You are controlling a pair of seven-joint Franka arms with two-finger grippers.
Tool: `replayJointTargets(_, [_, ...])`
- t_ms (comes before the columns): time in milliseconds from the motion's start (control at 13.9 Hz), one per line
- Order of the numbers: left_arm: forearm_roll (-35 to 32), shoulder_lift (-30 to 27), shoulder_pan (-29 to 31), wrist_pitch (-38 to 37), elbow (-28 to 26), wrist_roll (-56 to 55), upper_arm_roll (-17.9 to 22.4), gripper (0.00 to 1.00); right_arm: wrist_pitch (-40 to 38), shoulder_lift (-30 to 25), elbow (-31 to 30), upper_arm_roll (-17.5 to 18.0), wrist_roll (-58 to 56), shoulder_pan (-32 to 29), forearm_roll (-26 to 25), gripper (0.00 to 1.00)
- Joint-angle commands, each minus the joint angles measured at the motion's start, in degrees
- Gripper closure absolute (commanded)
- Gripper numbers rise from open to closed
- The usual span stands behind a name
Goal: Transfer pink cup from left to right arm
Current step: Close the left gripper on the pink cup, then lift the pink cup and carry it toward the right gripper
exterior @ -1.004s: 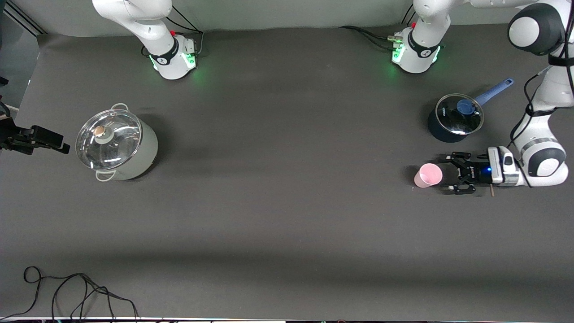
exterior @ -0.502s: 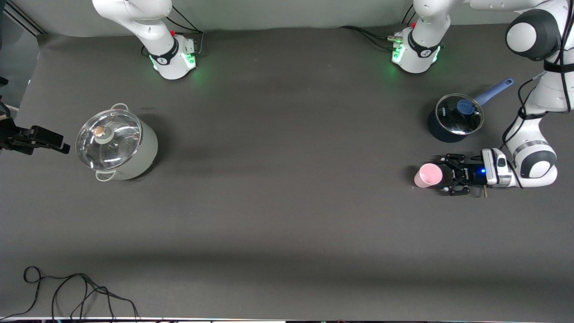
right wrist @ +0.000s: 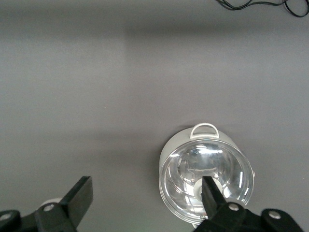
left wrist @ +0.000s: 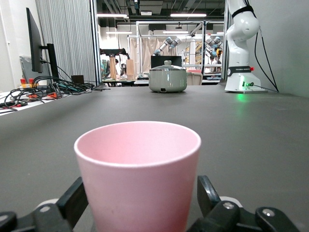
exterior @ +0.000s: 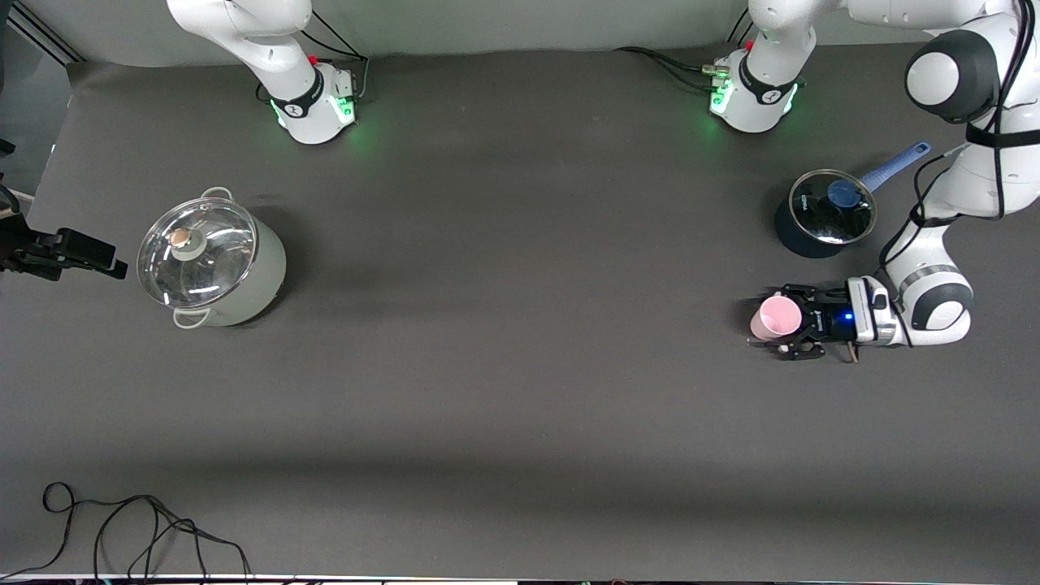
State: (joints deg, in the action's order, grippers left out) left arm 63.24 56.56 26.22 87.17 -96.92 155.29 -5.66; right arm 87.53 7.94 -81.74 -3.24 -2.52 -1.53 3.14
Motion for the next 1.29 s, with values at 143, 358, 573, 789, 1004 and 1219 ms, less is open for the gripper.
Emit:
replayJointTargets(143, [3.11,0.75,-2.05,0.46,0.24,2.21,0.39,0.08,-0.26,0.23,0.18,-0.01,1.02,0.04,0.99,0.00])
replayJointTargets(358, [3.74,0.75,-2.58,0.55,0.42,2.21,0.39,1.00,-0.26,0.23,0.18,-0.01,1.11,0.04,0.99,0.00])
replayJointTargets(573, [2.95,0.57,-2.58,0.20,1.55,2.30,0.39,1.00,-0.26,0.23,0.18,-0.01,1.11,0.04,0.99,0.00])
replayJointTargets(789, [3.21,0.04,-2.85,-0.60,2.61,1.43,-1.80,1.00,-0.26,0.50,0.18,-0.01,1.11,0.04,0.99,0.00])
replayJointTargets(1004, [4.35,0.04,-3.02,0.63,5.94,1.25,-6.72,1.00,-0.26,0.50,0.18,-0.01,1.11,0.04,0.99,0.00])
replayJointTargets(1219, [9.08,-0.04,-3.02,4.92,7.19,1.25,-12.50,1.00,-0.26,0.50,0.18,-0.01,1.11,0.04,0.99,0.00])
